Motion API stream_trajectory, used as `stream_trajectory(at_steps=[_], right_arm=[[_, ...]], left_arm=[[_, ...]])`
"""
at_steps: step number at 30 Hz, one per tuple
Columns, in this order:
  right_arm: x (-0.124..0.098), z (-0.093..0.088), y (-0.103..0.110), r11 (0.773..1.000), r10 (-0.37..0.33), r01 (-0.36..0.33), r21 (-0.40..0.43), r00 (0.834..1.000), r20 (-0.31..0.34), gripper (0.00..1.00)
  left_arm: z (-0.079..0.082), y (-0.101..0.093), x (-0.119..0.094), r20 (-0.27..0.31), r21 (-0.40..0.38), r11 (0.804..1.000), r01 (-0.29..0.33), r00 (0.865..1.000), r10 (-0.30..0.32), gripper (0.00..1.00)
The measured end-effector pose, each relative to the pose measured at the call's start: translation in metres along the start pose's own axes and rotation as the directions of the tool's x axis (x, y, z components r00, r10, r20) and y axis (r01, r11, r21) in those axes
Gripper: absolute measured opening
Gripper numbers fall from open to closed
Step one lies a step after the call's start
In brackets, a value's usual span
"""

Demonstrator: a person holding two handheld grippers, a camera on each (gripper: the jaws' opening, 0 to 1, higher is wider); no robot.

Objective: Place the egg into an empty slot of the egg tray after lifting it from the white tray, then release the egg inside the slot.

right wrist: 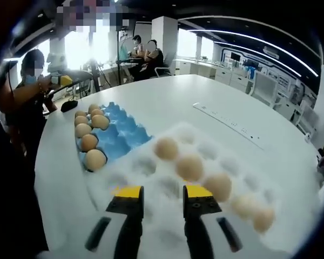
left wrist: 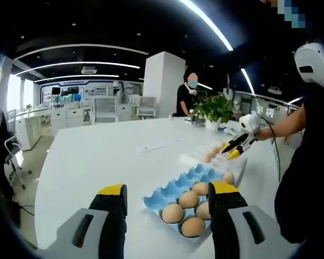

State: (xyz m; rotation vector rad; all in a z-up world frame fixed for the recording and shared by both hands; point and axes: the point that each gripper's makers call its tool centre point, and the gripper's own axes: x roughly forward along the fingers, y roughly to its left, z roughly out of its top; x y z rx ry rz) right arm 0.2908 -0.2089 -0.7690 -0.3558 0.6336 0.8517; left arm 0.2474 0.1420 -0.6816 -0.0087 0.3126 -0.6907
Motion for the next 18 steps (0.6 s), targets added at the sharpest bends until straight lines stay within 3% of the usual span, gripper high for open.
stream_trajectory(at_steps=[9,18], right_arm=[[-0.026,-0.018,-0.034,0.996,-0.091,0.091,-0.012,0.995,-0.039,0.29],[-0.034,-0.030,-0.053,0.990,-0.140,0.140,-0.002,0.987,-0.074,0.29]], left_arm=[[-0.002,-0.002,0.001,-0.002,-0.002,1.000,0.006,1.000,-0.006,0.61],[0.000,-0.002,0.001,0.004,-0.002,1.000,0.008,1.000,-0.008,0.61]])
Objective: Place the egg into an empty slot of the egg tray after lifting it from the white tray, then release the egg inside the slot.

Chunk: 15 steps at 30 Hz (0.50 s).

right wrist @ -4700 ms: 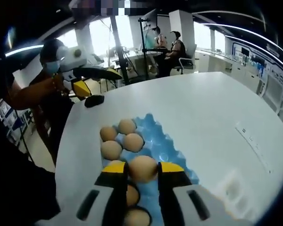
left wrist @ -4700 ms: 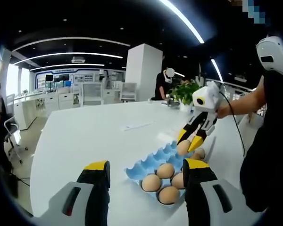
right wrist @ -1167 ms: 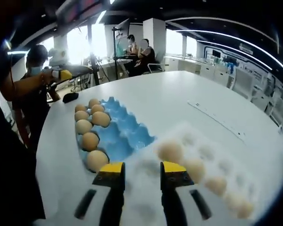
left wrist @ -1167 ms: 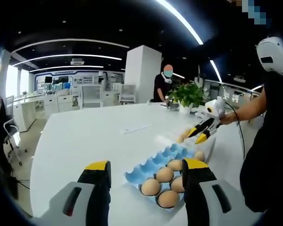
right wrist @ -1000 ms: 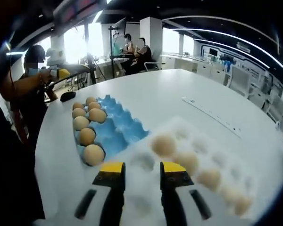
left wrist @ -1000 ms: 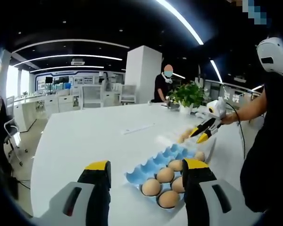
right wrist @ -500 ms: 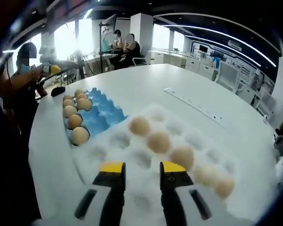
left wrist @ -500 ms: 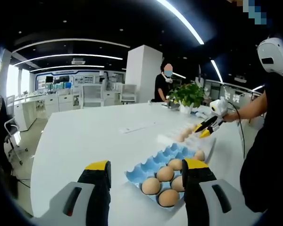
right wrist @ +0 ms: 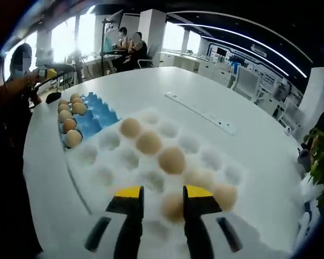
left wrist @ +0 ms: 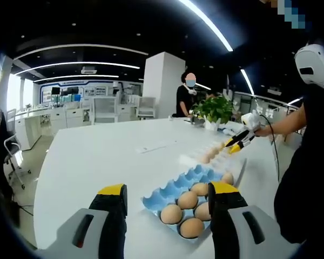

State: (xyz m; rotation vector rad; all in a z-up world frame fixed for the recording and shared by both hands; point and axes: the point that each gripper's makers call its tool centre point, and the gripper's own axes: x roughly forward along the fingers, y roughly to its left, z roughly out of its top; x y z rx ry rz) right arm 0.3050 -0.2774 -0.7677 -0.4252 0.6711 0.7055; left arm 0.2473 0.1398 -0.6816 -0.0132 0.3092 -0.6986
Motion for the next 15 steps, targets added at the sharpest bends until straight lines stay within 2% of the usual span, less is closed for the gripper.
stream_trajectory(at_steps=[7,11,13,15], right_arm=[[-0.001,-0.009,-0.012,0.999,-0.038,0.038,0.003,0.999,-0.024,0.28],[0.001,-0.012,-0.014,0.999,-0.037,0.038,0.006,0.998,-0.043,0.28],[0.003,-0.014,-0.016,0.999,-0.041,0.041,-0.003,0.997,-0.059,0.28],[0.004,-0.022,-0.019,0.998,-0.049,0.046,-0.033,0.993,-0.107,0.27]], left_arm=[[-0.001,0.001,-0.001,-0.003,-0.001,1.000,-0.003,1.000,0.003,0.61],[-0.001,0.000,-0.001,-0.003,0.000,1.000,0.001,1.000,-0.001,0.61],[-0.002,0.001,-0.001,-0.004,-0.001,1.000,0.000,1.000,0.000,0.61],[-0.001,0.001,-0.002,-0.003,-0.004,1.000,-0.001,1.000,0.001,0.61]])
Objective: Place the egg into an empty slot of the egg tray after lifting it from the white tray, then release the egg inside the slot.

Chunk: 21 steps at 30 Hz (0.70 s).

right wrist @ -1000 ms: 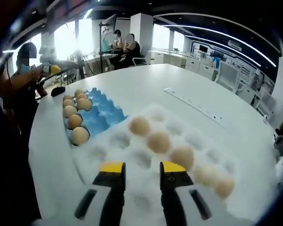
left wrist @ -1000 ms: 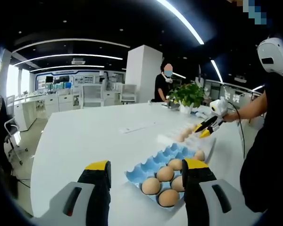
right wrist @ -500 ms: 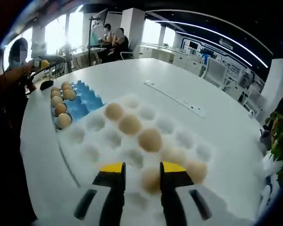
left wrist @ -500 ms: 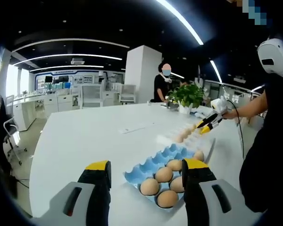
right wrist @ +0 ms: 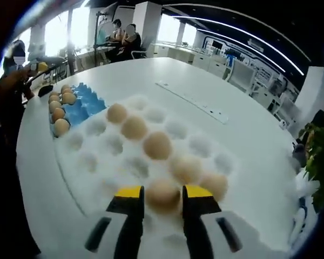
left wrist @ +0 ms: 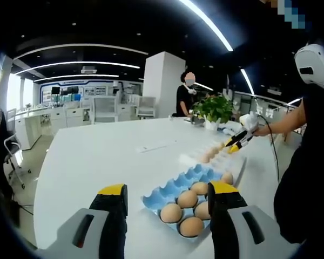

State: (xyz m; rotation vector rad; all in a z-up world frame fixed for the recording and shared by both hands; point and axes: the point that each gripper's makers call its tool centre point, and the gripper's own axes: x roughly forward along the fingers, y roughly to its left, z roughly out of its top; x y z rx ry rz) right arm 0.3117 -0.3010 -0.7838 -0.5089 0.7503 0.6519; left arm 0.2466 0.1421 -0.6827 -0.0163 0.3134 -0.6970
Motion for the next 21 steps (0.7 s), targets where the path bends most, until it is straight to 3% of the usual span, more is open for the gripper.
stream_trajectory(at_steps=[3,7,11,13,15,17,21], right_arm=[[0.001,0.001,0.005,0.999,0.026,-0.027,-0.024,1.000,-0.011,0.26],[0.004,0.000,0.007,0.989,0.097,-0.107,-0.100,0.990,-0.105,0.26],[0.009,-0.003,0.007,0.980,0.174,-0.193,-0.054,0.954,-0.244,0.27],[0.012,-0.004,0.007,0.973,0.201,-0.226,-0.042,0.926,-0.321,0.27],[0.014,-0.003,0.009,0.954,0.210,-0.274,-0.124,0.903,-0.374,0.28],[0.015,-0.004,0.011,0.943,0.222,-0.301,-0.141,0.886,-0.407,0.28],[0.015,-0.005,0.011,0.935,0.263,-0.336,-0.117,0.875,-0.405,0.28]], left_arm=[[0.001,0.000,-0.001,0.000,0.002,1.000,-0.003,1.000,0.003,0.60],[0.001,0.000,-0.001,-0.001,0.001,1.000,-0.004,1.000,0.004,0.60],[0.002,0.000,-0.002,-0.003,0.006,1.000,-0.003,1.000,0.003,0.60],[0.004,0.000,-0.002,-0.003,0.010,1.000,-0.006,1.000,0.007,0.60],[0.005,0.001,-0.003,-0.002,0.010,1.000,-0.010,1.000,0.010,0.60],[0.007,0.001,-0.004,0.001,0.015,1.000,-0.015,1.000,0.015,0.60],[0.009,0.001,-0.004,0.002,0.021,1.000,-0.020,1.000,0.020,0.60]])
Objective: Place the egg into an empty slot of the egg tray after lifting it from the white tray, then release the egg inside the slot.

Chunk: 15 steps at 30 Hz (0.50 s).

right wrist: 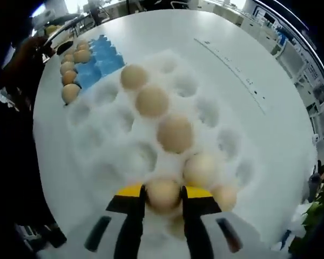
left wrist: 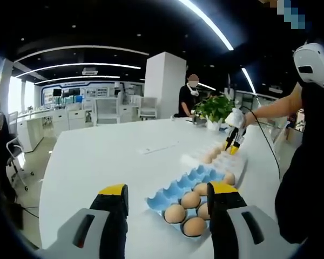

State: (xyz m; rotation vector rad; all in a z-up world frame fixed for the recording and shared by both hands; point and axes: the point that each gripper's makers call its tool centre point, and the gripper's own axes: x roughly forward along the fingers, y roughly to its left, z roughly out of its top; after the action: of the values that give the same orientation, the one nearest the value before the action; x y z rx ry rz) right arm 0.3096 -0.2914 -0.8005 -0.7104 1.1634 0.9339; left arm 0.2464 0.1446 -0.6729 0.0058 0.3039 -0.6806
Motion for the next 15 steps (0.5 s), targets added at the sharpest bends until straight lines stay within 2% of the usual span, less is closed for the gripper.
stream_trajectory(at_steps=[5,7,8,9,10,11,12,15], right_arm=[[0.002,0.000,0.001,1.000,-0.014,0.014,0.001,0.999,-0.028,0.28],[0.001,0.001,0.002,0.999,-0.031,0.032,0.014,0.998,-0.049,0.27],[0.001,-0.001,0.000,0.997,-0.059,0.063,0.046,0.996,-0.071,0.27],[0.000,0.000,-0.001,0.991,-0.079,0.085,0.100,0.995,-0.067,0.26],[-0.001,0.000,0.001,0.994,-0.082,0.085,0.064,0.995,-0.052,0.26],[-0.002,0.000,0.000,0.993,-0.091,0.094,0.065,0.995,-0.042,0.26],[-0.004,0.000,-0.001,0.988,-0.115,0.116,0.106,0.993,-0.017,0.26],[-0.011,0.000,0.000,0.985,-0.143,0.140,0.103,0.990,0.022,0.25]], left_arm=[[0.004,-0.003,0.004,0.004,0.006,1.000,0.009,1.000,-0.009,0.59],[0.006,-0.003,0.006,0.007,0.013,1.000,0.010,1.000,-0.010,0.58],[0.008,-0.002,0.006,0.013,0.012,1.000,0.008,1.000,-0.008,0.58],[0.008,-0.002,0.006,0.015,0.012,1.000,0.009,1.000,-0.009,0.58],[0.009,-0.002,0.005,0.018,0.012,1.000,0.009,1.000,-0.009,0.58],[0.008,-0.002,0.005,0.019,0.012,1.000,0.007,1.000,-0.008,0.58],[0.008,-0.001,0.004,0.020,0.010,1.000,0.006,1.000,-0.006,0.58],[0.003,0.001,0.002,0.011,0.002,1.000,0.005,1.000,-0.005,0.58]])
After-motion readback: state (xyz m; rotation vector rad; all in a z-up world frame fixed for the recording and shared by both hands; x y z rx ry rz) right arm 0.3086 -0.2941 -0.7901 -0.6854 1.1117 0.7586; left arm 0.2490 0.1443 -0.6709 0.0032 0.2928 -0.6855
